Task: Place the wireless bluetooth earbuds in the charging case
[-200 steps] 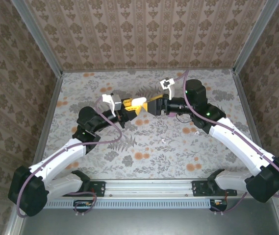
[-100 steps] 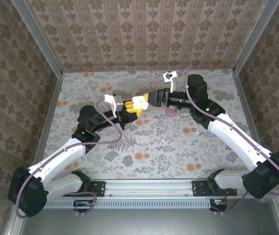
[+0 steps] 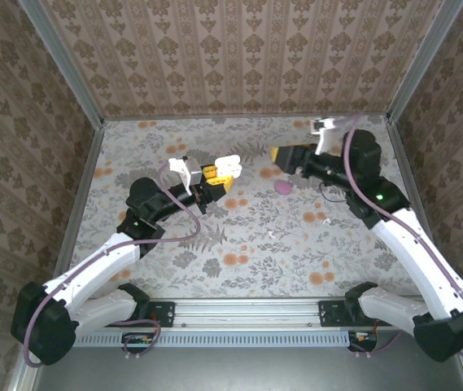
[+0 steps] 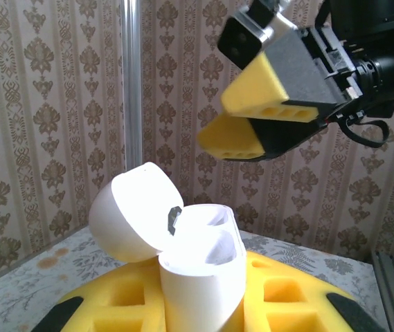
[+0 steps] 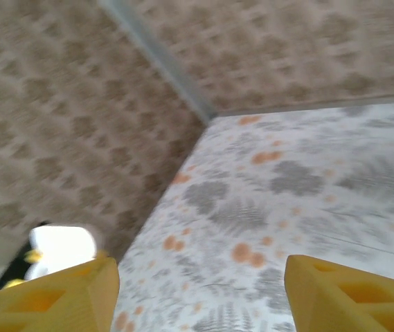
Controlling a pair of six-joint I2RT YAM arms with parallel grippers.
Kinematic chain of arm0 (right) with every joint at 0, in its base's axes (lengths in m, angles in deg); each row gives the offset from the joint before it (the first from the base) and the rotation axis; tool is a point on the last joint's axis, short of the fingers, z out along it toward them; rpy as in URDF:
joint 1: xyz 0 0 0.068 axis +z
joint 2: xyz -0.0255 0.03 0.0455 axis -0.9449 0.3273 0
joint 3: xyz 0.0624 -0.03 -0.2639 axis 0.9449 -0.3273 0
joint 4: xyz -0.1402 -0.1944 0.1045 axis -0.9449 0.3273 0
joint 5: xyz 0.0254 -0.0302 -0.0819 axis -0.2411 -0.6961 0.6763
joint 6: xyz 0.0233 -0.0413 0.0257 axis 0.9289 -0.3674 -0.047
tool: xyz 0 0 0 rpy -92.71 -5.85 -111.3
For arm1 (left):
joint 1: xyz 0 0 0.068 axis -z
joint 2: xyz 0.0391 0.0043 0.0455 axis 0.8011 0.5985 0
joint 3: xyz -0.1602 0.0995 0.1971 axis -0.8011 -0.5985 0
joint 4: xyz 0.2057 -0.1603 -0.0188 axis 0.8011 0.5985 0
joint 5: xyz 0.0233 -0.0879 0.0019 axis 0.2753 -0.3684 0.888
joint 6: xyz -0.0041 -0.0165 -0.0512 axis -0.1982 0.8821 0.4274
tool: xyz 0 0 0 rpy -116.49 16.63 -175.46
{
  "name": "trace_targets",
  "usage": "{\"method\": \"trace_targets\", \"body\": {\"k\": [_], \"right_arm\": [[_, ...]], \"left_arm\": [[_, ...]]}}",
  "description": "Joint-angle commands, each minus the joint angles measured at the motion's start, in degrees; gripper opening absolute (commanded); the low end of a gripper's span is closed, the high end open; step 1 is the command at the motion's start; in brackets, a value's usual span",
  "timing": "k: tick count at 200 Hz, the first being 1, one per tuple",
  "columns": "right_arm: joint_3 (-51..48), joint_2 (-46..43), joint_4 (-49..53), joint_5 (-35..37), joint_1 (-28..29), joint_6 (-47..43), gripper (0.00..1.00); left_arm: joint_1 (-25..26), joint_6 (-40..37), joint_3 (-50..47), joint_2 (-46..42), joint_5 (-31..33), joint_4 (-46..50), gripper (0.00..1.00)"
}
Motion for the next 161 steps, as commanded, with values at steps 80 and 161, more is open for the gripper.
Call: {"method": "trace_targets", "body": {"k": [80, 161], "right_arm": [[-15.8, 16.8, 22.3, 5.6, -25.4, -0.8, 0.59], [-12.5, 28.5, 23.7, 11.8, -23.0, -3.9, 0.56]], "left_arm": [[0.5, 0.2, -1.1, -0.2, 1.5, -2.5, 0.21], [0.9, -0.1, -0.1, -0.4, 2.4, -1.0, 0.21]]}}
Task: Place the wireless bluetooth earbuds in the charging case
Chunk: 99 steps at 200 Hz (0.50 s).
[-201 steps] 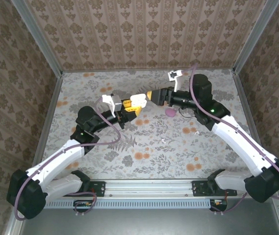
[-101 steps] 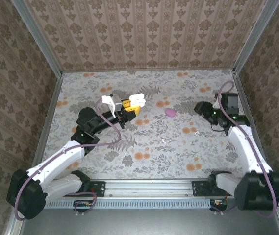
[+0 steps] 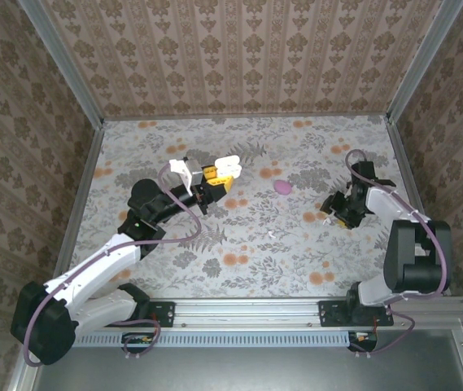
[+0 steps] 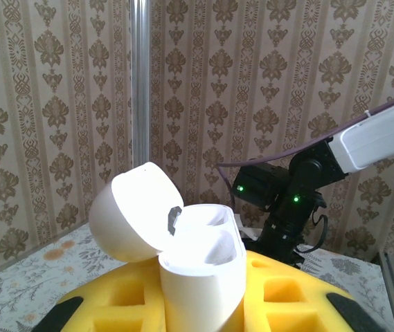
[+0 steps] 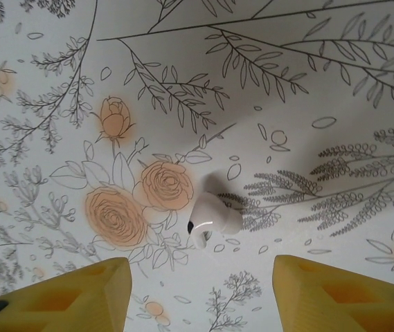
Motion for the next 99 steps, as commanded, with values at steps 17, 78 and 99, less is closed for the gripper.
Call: {"method": "trace_targets", "body": {"k": [17, 78, 99], "right_arm": [[3.8, 4.3, 2.8, 3.7, 1.9, -2.3, 0.52], [7.1, 8.7, 3.8, 7.3, 5.5, -2.5, 0.47], [7.4, 8.9, 4.5, 8.4, 6.3, -2.5, 0.47]], "left_arm": [[0.5, -0.2, 0.8, -0.4, 0.6, -0.6, 0.22], [0.7, -0.4, 0.6, -1.1, 1.2, 0.4, 0.22], [0.7, -0.8, 0.6, -1.5, 1.4, 0.9, 0.22]]}}
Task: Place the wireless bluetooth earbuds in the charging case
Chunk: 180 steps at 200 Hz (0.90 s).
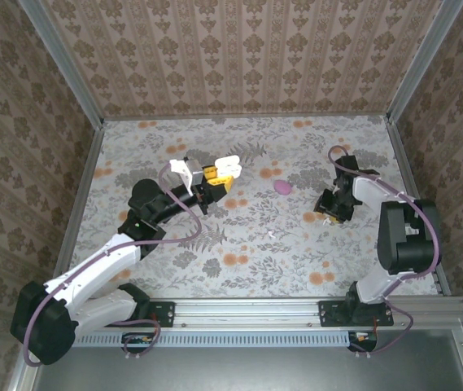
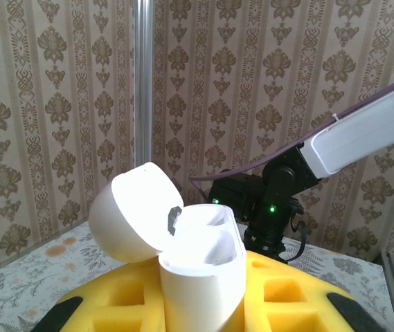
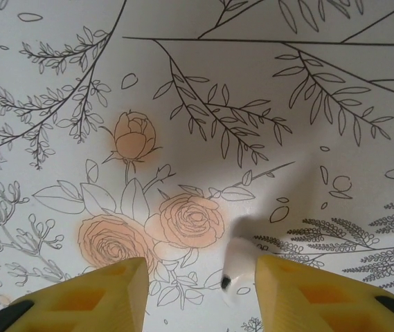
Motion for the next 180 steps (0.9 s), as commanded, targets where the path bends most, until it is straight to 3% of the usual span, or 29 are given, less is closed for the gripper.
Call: {"method": "trace_targets", "body": {"k": [1, 180], "right_arm": [[1.5, 0.6, 3.1, 3.7, 0.9, -0.8, 0.47], [2.1, 3.7, 4.2, 7.0, 3.8, -2.8, 0.4]], "left_arm": [[0.3, -0.8, 0.6, -1.5, 0.6, 0.2, 0.22], [0.3, -1.6, 0.0, -2.7, 1.3, 1.5, 0.22]]}}
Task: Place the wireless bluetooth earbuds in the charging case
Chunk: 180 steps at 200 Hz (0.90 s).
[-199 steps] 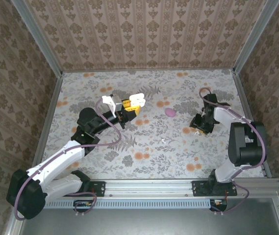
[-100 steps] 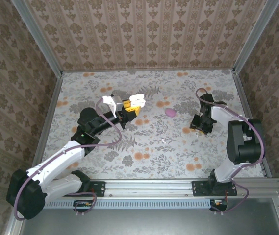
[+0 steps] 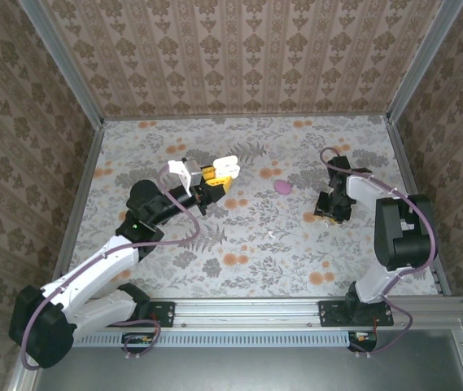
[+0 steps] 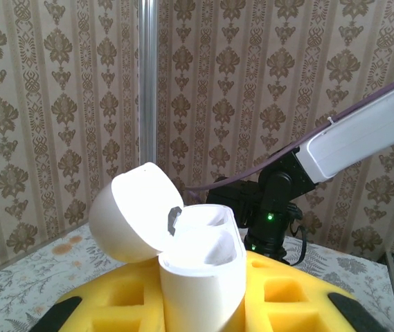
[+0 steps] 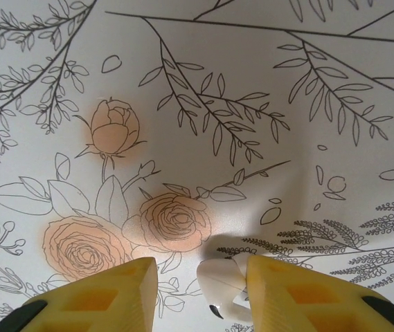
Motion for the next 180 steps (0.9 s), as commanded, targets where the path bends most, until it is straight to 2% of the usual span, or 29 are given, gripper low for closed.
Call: {"method": "trace_targets", "body": {"k": [1, 69, 180], "right_arm": [[1.2, 1.7, 2.5, 1.8, 0.6, -1.2, 0.4], [1.8, 2.7, 3.4, 3.6, 1.5, -2.2, 0.34], [1.3, 0.1, 6.1, 5.6, 3.0, -2.7, 0.36]], "left_arm": [[0.3, -0.9, 0.0, -1.2, 0.4, -0.2, 0.22], [0.3, -1.0, -0.2, -1.5, 0.8, 0.2, 0.23], [0.3, -1.0, -0.4, -1.6, 1.0, 0.2, 0.23]]}}
